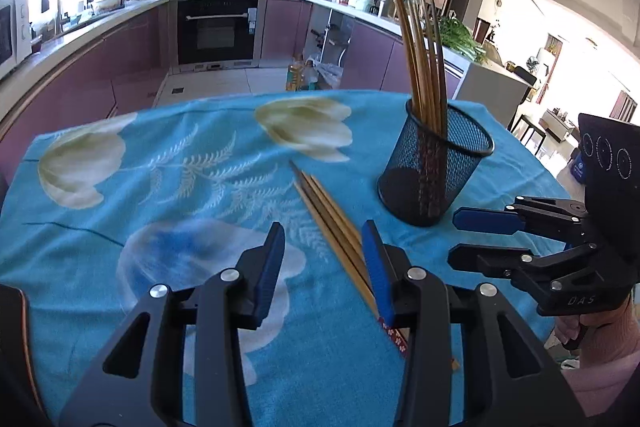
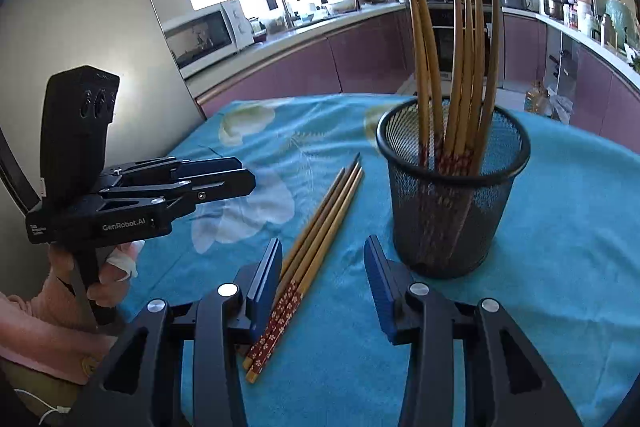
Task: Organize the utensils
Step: 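Withdraw both open tools from the cup back over the lying chopsticks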
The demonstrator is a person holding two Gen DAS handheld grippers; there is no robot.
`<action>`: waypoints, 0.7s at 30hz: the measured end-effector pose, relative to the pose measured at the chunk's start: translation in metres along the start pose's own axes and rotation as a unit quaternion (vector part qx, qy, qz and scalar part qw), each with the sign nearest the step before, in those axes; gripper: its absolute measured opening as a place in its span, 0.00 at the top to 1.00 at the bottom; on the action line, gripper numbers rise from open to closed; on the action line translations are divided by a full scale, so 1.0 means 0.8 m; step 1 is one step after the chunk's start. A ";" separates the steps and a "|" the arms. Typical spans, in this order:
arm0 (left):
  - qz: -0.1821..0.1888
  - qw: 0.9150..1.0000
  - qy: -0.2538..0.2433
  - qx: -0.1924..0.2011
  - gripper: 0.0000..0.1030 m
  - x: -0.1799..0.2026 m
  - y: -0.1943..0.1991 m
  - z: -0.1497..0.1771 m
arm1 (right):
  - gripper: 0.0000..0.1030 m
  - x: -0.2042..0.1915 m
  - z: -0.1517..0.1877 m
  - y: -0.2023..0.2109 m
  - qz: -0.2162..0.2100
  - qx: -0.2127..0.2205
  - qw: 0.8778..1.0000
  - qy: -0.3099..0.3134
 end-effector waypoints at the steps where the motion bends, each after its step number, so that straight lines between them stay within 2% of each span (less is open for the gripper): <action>1: -0.001 1.000 0.003 -0.006 0.61 -0.001 -0.004 0.008 | 0.61 -0.001 0.005 -0.005 0.000 -0.005 1.000 -0.004; 10: 0.004 0.999 0.001 -0.043 0.61 0.007 -0.025 0.042 | 0.61 -0.006 0.031 -0.028 0.021 -0.033 0.999 0.000; 21: 0.005 0.998 0.001 -0.066 0.61 0.010 -0.040 0.052 | 0.61 -0.011 0.029 -0.038 0.037 -0.042 0.998 0.018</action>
Point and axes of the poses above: each gripper's, at about its wrist camera, not at the fingertips, and y roughly against the way its jaws point, x to its right, z to its underside, the point moved 10 cm from there along -y, roughly the way its jaws point, and after that the axes turned 5 degrees about x, right-handed, at the moved point
